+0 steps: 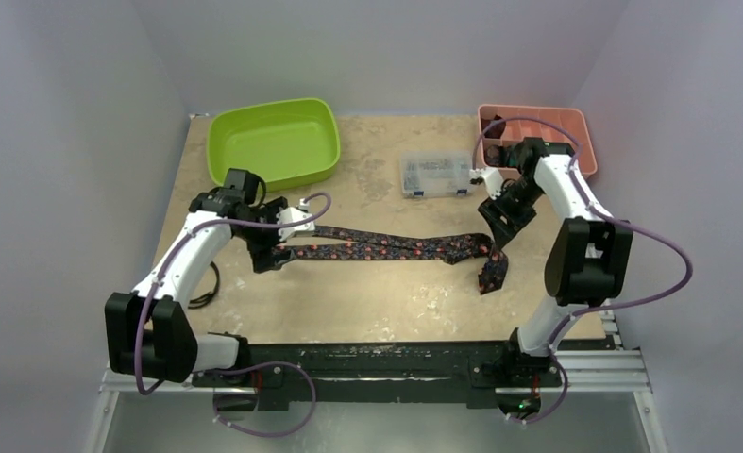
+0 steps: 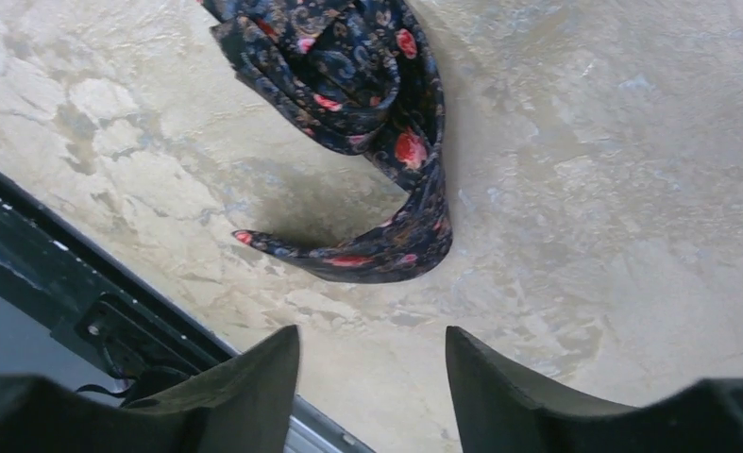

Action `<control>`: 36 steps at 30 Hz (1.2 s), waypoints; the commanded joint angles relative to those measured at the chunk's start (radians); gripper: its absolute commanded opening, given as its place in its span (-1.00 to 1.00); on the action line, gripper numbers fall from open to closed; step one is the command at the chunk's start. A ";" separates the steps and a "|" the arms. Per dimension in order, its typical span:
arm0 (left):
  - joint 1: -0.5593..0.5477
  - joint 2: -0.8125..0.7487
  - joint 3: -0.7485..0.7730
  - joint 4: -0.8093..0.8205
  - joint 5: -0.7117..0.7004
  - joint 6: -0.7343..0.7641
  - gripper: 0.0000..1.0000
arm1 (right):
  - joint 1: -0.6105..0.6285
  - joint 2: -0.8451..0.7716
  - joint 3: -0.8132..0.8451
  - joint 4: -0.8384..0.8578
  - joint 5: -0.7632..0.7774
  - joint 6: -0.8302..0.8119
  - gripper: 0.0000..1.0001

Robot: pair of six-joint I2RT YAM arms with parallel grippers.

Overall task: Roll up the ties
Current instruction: Flatten out the tie at the center of the board.

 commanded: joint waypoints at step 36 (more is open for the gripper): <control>0.022 0.129 0.004 0.195 -0.022 -0.424 1.00 | 0.287 -0.024 -0.021 0.171 -0.084 0.291 -0.05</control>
